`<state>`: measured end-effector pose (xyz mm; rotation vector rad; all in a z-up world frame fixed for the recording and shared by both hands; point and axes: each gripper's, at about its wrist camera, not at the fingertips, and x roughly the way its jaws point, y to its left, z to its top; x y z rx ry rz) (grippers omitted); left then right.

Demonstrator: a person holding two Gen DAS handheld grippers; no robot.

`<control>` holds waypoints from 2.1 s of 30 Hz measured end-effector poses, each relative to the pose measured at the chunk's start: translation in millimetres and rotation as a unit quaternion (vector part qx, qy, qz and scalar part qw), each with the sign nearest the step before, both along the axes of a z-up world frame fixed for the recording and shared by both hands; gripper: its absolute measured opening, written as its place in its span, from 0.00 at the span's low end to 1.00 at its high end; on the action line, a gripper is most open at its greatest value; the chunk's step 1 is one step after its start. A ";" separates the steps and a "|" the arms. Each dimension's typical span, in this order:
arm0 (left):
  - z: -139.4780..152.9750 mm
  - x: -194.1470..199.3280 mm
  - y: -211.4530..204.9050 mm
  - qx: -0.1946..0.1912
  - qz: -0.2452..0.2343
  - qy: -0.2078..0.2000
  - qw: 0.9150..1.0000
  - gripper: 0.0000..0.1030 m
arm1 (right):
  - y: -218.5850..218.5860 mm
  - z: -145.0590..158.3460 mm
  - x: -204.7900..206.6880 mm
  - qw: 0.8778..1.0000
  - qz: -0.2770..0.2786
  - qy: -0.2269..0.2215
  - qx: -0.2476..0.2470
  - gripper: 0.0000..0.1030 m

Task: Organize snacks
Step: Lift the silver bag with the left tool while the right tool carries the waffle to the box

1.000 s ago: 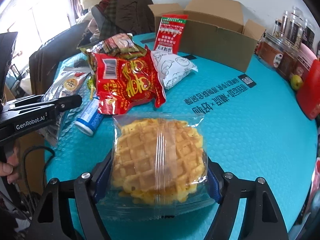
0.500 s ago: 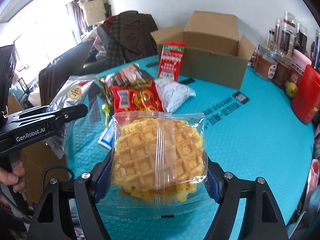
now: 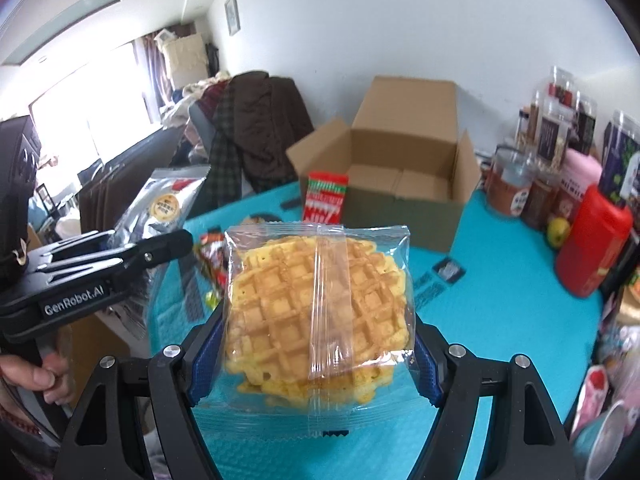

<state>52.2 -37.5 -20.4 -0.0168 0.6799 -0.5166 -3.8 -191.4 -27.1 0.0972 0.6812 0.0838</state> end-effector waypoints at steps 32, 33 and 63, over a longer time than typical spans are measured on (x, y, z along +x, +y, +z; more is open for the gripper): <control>67.2 176.3 -106.7 0.000 -0.083 -0.084 0.993 0.39 | -79.9 68.4 175.0 0.995 -0.035 -0.085 -0.027 0.76; 67.1 184.5 -110.7 0.004 -0.082 -0.085 0.993 0.39 | -82.8 67.6 181.4 0.995 -0.036 -0.084 -0.026 0.76; -15.9 289.4 -203.6 0.133 -0.084 0.009 0.988 0.39 | -146.2 -10.9 296.6 0.995 -0.069 0.062 -0.023 0.76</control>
